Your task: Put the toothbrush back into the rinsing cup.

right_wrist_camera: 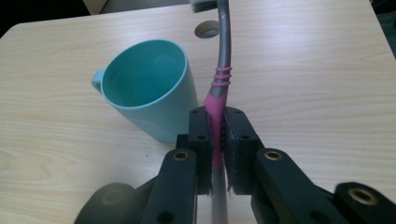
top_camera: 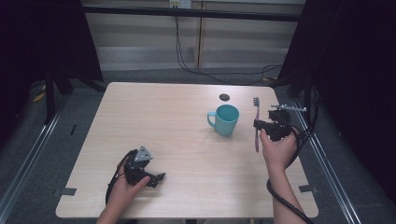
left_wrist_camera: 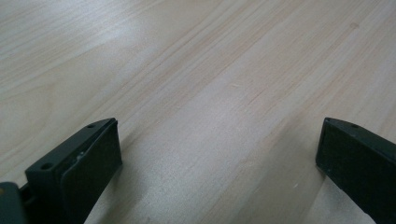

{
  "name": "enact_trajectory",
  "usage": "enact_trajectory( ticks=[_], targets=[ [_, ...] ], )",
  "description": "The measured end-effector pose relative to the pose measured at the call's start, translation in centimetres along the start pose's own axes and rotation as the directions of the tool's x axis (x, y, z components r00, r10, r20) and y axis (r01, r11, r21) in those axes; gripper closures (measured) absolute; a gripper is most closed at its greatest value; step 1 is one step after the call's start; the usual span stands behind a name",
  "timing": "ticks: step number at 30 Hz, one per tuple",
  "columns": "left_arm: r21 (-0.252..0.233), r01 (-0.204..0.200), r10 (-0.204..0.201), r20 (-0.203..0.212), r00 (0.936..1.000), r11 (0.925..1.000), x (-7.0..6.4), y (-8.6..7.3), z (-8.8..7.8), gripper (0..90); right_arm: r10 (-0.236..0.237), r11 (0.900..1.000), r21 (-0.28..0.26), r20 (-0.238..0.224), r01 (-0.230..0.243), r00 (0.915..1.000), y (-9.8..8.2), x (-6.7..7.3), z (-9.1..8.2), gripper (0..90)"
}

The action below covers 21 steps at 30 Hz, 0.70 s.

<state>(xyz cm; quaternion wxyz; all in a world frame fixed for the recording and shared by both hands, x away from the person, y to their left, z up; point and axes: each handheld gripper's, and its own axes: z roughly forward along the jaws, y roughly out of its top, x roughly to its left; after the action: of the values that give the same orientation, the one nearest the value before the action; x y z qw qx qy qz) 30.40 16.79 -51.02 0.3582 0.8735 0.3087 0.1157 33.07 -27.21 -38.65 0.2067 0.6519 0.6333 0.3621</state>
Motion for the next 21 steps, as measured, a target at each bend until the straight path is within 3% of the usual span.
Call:
enact_trajectory(
  ticks=[13,21],
  targets=[
    [-0.001,0.000,0.000,0.001,1.0000,1.0000,0.00,0.00,0.01,0.0,0.005,0.999,-0.039,-0.001,-0.005,1.0000,0.28,-0.02,-0.06,82.8],
    [0.000,-0.001,0.001,0.000,1.0000,1.0000,0.00,0.00,0.00,0.0,-0.003,0.995,-0.100,0.009,0.004,1.0000,0.44,-0.06,-0.48,82.8]
  ],
)
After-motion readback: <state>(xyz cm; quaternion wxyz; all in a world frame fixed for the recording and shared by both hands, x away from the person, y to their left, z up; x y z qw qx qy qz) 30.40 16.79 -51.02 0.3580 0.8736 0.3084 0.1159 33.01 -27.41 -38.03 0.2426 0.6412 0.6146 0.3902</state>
